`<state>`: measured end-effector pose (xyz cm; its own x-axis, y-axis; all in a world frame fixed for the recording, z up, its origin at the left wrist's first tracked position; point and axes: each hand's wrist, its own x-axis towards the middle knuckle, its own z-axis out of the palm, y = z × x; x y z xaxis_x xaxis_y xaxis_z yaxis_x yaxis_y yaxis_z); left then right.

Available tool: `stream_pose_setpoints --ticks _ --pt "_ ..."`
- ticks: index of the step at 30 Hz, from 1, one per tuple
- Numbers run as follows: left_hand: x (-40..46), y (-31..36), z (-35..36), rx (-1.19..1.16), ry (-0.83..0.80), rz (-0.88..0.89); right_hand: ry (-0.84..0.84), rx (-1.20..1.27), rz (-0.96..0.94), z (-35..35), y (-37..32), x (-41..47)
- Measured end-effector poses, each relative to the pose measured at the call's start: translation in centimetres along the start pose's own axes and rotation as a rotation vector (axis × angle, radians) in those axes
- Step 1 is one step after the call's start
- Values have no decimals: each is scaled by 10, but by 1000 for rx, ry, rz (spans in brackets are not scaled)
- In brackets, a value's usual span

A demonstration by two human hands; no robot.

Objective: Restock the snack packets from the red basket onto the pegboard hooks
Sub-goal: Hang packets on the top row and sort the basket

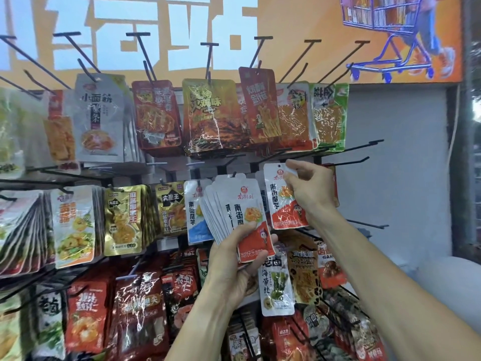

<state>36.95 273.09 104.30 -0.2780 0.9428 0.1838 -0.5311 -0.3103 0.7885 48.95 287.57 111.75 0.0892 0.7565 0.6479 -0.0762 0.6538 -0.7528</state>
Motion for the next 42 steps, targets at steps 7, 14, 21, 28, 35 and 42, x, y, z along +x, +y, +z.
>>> stream_pose_setpoints --ticks 7,14,21,28,35,42 --pt "2 6 1 46 54 -1 -45 -147 67 20 3 14" --pt "9 4 4 53 103 -10 -90 29 48 10 -2 -39" --pt "4 2 14 -85 -7 -53 -140 277 158 8 -5 -51" --pt "0 6 12 -82 8 -27 -30 172 114 4 0 -13" --pt "-4 9 6 -63 25 -10 -32 -16 38 1 -4 -4" --pt "-10 14 4 -29 66 55 -51 -191 -65 4 -10 0"
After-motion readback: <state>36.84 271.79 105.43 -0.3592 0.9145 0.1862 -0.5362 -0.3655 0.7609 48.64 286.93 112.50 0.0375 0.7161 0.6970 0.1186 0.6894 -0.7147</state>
